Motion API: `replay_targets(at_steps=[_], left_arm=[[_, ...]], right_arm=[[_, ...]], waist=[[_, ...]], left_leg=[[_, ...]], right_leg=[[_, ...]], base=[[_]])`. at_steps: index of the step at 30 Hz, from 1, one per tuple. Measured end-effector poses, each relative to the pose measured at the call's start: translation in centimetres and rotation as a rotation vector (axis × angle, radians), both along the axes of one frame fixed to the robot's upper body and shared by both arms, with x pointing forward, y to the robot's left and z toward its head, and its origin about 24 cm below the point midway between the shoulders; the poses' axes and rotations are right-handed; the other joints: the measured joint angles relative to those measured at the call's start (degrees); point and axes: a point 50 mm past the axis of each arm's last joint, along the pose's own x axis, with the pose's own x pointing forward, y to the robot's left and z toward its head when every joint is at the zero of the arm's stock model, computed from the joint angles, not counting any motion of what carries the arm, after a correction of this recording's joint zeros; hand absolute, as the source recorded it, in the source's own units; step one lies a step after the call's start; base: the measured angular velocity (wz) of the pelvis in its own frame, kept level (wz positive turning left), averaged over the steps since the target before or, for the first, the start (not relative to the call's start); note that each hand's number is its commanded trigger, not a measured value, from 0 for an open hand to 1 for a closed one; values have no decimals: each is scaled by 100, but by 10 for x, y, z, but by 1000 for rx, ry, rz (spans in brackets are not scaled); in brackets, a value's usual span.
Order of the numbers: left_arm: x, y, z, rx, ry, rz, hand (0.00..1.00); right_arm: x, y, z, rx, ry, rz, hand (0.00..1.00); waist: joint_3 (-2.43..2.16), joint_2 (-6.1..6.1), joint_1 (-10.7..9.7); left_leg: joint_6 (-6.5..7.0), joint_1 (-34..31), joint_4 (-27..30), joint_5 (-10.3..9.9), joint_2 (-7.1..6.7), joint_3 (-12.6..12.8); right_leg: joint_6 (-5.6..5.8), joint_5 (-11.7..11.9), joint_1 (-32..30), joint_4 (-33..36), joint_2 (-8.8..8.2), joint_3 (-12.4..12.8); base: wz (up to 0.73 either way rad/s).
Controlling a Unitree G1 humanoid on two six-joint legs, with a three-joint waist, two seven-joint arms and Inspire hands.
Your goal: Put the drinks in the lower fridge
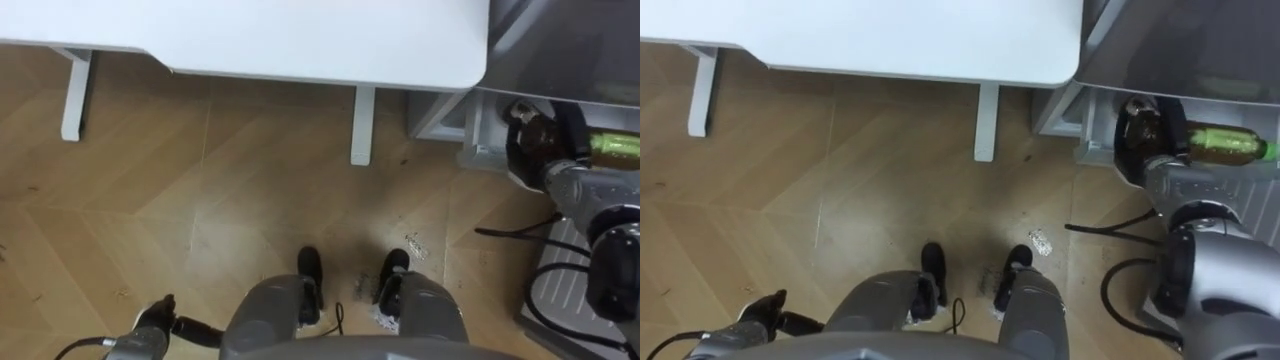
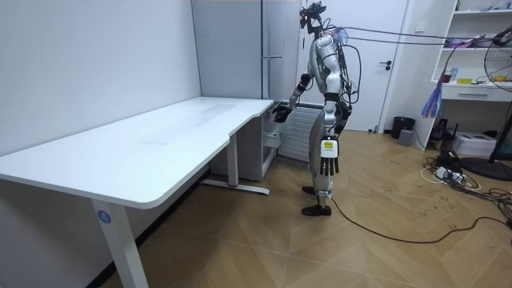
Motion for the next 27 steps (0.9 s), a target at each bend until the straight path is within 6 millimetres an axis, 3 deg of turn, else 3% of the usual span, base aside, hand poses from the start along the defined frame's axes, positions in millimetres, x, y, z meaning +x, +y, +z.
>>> replay_targets(at_steps=[3,4,12,27], left_arm=[[0,0,0,2,0,0,0],[0,0,0,3,0,0,0],[0,1,0,19,-4,3,0],[1,-4,-1,19,-11,-2,0]], right_arm=[[-1,-2,0,14,17,-38,0],[-2,-3,0,14,22,-42,100],[-4,-5,-1,20,70,-75,100],[-5,-8,-1,-5,71,-98,100]], waist=[[-9,1,-8],[-9,1,-9],[-11,4,-1],[-22,23,18]], left_leg=[[5,0,25,2,13,-1],[9,0,27,4,18,-2],[15,3,43,13,91,42],[13,8,8,13,130,114]], right_leg=[[-34,22,5,2,29,4],[-41,27,5,3,34,4],[-111,86,1,-7,98,8],[-101,160,48,-145,151,5]], base=[[0],[0],[-2],[-1]])
